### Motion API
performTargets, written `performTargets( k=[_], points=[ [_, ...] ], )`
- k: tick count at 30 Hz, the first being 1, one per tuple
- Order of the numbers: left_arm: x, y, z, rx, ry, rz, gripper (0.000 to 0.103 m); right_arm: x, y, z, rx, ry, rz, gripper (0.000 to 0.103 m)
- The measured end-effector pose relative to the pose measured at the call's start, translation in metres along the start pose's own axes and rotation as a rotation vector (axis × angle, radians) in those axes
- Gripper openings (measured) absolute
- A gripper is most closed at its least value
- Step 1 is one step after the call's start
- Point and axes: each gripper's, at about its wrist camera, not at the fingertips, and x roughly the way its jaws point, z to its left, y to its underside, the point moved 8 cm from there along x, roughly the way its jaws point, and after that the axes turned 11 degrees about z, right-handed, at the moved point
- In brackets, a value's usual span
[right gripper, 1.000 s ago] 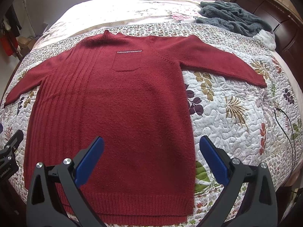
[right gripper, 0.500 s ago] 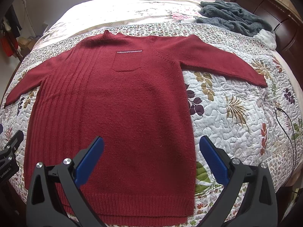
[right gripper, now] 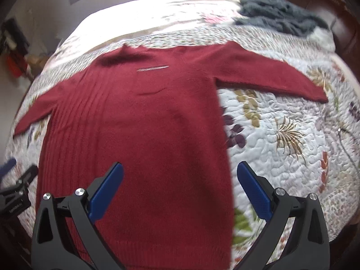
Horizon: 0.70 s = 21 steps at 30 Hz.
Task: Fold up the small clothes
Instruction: 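Grasp the ribbed cuff of one sweater sleeve with the right tool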
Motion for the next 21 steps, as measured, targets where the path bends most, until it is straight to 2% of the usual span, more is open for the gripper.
performTargets(
  k=[5,7,9,15,21],
  points=[
    [0.009,-0.042,-0.019,-0.014,0.019,-0.022,0.099,0.016,-0.055,-0.094,0.152,-0.024,0.027,0.100],
    [0.012,-0.063,-0.029,-0.018,0.029,-0.038,0.099,0.028,-0.078,-0.147,0.227,0.001,0.055,0.100],
    [0.015,-0.084,-0.041,-0.022,0.038,-0.054,0.099,0.043,-0.095,-0.197,0.311,-0.031,0.092,0.100],
    [0.023,-0.124,-0.074,-0.007,0.041,-0.086,0.099,0.084,-0.114,-0.316,0.536,-0.100,0.153,0.099],
    [0.027,-0.129,-0.091,0.023,0.038,-0.102,0.099,0.108,-0.129,-0.369,0.642,-0.156,0.146,0.099]
  ],
)
